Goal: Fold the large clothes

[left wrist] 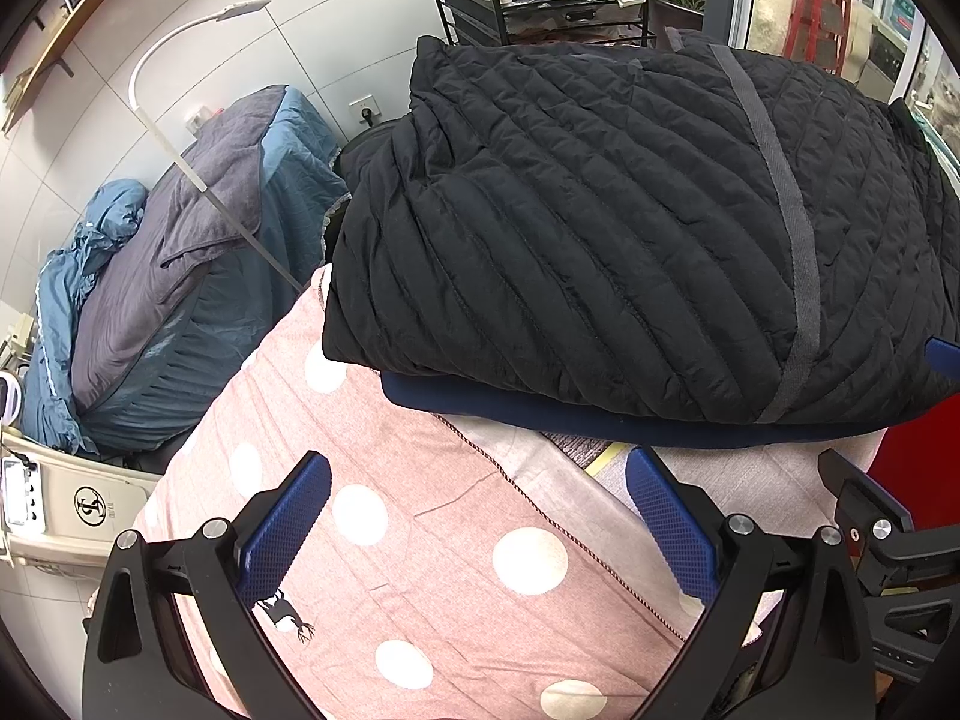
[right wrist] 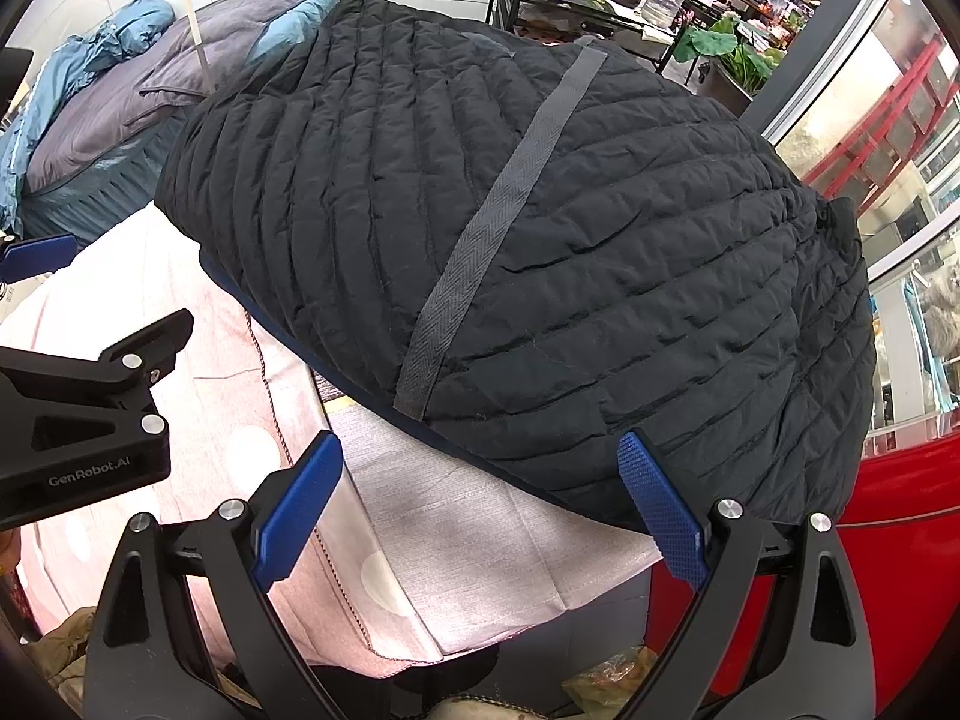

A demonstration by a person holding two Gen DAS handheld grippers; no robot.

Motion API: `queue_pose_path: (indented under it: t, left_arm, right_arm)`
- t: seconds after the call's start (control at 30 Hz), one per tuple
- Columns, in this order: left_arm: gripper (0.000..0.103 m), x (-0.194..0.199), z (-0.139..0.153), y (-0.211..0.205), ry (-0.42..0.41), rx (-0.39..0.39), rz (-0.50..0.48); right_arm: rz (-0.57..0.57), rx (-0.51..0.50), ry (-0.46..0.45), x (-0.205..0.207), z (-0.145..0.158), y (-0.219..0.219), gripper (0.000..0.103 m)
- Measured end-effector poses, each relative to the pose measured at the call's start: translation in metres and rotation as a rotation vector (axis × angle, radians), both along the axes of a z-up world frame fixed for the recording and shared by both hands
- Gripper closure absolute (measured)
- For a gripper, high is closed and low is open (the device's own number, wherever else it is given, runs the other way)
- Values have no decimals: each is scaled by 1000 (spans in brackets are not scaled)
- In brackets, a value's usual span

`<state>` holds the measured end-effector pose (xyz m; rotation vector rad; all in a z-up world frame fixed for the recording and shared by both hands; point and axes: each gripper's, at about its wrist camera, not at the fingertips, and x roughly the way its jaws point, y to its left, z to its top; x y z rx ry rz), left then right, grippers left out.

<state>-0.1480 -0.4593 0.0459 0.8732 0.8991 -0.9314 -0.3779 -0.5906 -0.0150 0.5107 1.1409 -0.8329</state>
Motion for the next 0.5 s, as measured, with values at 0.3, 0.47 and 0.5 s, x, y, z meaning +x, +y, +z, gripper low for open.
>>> queue_pose_path:
  t: [0.3, 0.47, 0.5]
  left_arm:
    - [6, -1, 3, 0, -9, -21, -7]
    - [6, 4, 7, -1, -2, -41, 11]
    - [6, 4, 6, -2, -7, -28, 11]
  right_arm:
    - [3, 1, 2, 1, -1, 0, 11]
    - [3, 1, 3, 1, -2, -1, 11]
    - [3, 1, 4, 1, -1, -1, 11]
